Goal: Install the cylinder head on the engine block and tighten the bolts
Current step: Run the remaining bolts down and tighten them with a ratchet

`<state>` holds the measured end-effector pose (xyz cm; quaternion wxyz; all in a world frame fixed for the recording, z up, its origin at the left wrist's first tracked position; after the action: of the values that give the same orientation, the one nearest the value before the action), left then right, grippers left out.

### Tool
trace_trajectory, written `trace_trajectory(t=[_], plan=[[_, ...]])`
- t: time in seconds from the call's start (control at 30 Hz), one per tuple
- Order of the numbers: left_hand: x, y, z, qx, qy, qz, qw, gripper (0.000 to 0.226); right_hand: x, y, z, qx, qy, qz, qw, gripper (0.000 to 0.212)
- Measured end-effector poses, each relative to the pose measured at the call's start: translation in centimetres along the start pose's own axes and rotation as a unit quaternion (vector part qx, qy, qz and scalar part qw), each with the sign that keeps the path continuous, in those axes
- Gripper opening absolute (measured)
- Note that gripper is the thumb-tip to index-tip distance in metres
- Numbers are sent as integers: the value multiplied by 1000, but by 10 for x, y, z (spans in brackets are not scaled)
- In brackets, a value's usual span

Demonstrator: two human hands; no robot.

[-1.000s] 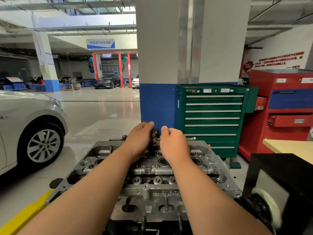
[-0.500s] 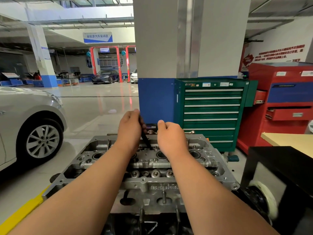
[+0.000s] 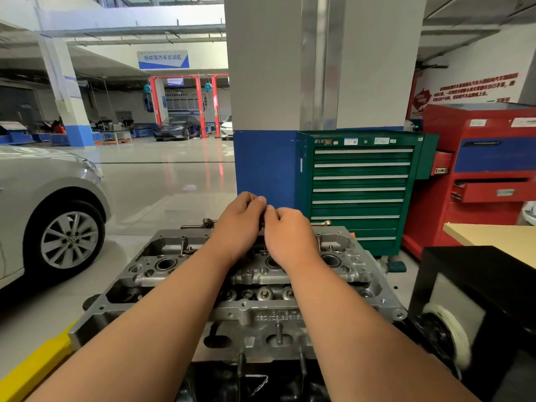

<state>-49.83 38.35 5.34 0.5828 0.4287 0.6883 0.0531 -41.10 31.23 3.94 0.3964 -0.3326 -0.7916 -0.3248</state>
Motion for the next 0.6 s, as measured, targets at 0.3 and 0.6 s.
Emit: trace_trajectory(t=[0.3, 0.6], plan=[[8, 0, -7, -5, -23, -29, 999, 27, 0, -2, 0, 2, -9, 3, 1000, 46], [12, -2, -10, -28, 53, -35, 998, 23, 0, -3, 10, 57, -42, -14, 997, 20]])
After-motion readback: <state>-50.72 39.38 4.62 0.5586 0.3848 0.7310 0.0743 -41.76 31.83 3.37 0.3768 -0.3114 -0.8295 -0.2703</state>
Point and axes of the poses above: each hand's wrist, its own y-axis towards the middle knuckle, its own z-axis out of the palm, x = y × z, the point moved 6 cm from there along y, towards the middle knuckle, and after that the axes turned 12 degrees about z, right-handed, at the moved point
